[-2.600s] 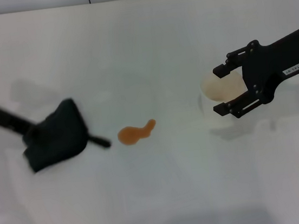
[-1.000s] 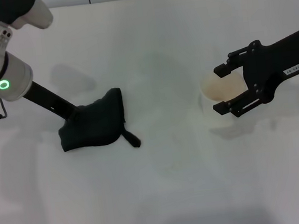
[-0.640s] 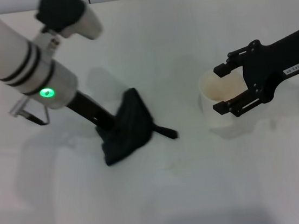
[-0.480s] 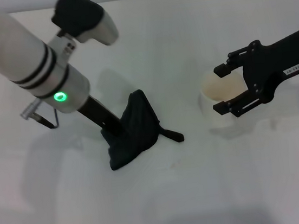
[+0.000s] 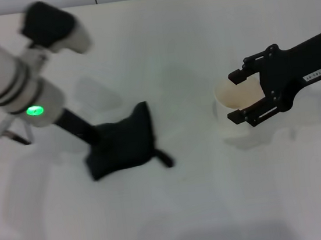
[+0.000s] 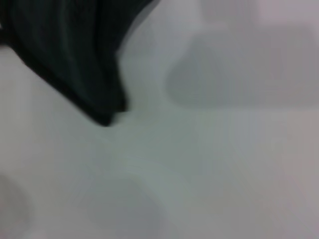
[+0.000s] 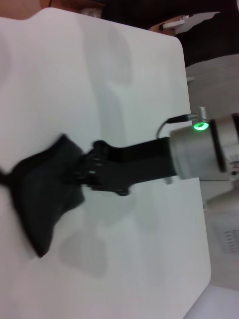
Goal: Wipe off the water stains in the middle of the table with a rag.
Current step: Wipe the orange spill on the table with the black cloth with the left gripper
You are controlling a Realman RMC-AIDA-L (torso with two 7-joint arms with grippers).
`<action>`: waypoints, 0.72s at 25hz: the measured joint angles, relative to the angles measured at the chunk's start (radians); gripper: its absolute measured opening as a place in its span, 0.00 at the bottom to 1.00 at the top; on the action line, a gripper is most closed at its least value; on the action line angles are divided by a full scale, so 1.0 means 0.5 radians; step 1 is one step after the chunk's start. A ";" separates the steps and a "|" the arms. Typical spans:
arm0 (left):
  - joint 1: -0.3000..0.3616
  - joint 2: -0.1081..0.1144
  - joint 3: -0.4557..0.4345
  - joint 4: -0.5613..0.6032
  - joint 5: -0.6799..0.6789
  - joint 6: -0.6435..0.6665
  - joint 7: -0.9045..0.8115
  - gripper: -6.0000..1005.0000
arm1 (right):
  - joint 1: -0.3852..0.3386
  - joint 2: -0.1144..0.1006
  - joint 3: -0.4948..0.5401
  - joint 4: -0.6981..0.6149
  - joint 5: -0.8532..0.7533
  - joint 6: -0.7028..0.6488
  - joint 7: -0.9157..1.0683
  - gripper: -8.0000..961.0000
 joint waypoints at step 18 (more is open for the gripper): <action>-0.031 -0.040 0.019 0.016 -0.234 0.115 0.083 0.06 | 0.029 -0.001 -0.014 0.049 -0.015 0.026 0.012 0.86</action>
